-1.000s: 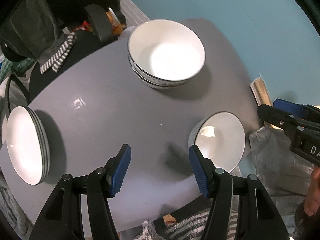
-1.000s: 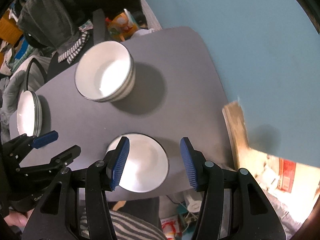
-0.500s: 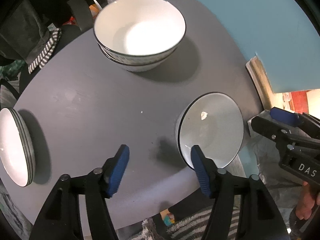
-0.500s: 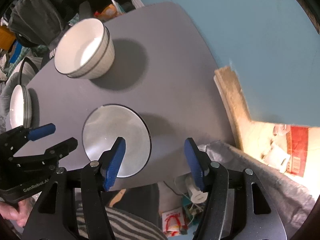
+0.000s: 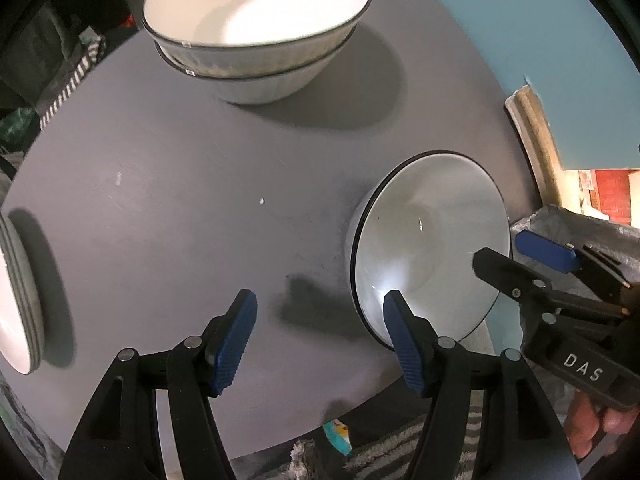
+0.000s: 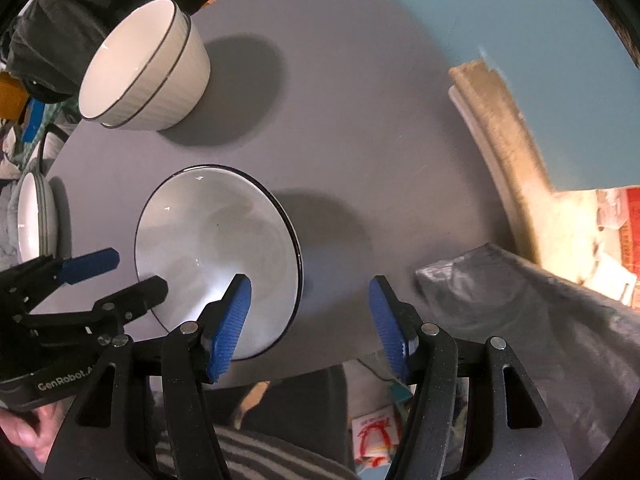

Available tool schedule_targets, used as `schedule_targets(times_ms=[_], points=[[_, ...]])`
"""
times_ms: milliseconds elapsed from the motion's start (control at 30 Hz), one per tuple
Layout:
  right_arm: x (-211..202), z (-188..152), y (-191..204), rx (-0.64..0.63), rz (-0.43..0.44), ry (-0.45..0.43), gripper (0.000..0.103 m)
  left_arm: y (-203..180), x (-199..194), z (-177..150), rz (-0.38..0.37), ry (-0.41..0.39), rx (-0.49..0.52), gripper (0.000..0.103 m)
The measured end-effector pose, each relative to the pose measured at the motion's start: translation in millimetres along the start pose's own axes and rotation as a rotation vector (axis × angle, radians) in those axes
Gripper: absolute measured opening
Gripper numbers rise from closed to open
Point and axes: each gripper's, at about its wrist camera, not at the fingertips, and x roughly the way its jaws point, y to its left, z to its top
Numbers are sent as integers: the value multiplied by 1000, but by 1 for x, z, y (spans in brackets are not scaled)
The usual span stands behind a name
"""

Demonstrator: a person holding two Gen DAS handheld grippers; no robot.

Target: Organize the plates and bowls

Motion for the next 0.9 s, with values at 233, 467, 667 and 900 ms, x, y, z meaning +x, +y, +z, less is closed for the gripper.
schedule_targets(times_ms=[233,467,667,900], points=[[6,-3,-1,1,5,-14,61,9,13,5,-4,26,-28,67],[18,-2,1,14,8,-4,61,16,14,8,-4,32,-35,67],[25,-2,8,-2,-3,4,61,18,17,11,29,27,-38,67],[30,1,12,9,10,19,54,13,18,13,43,24,-32,64]])
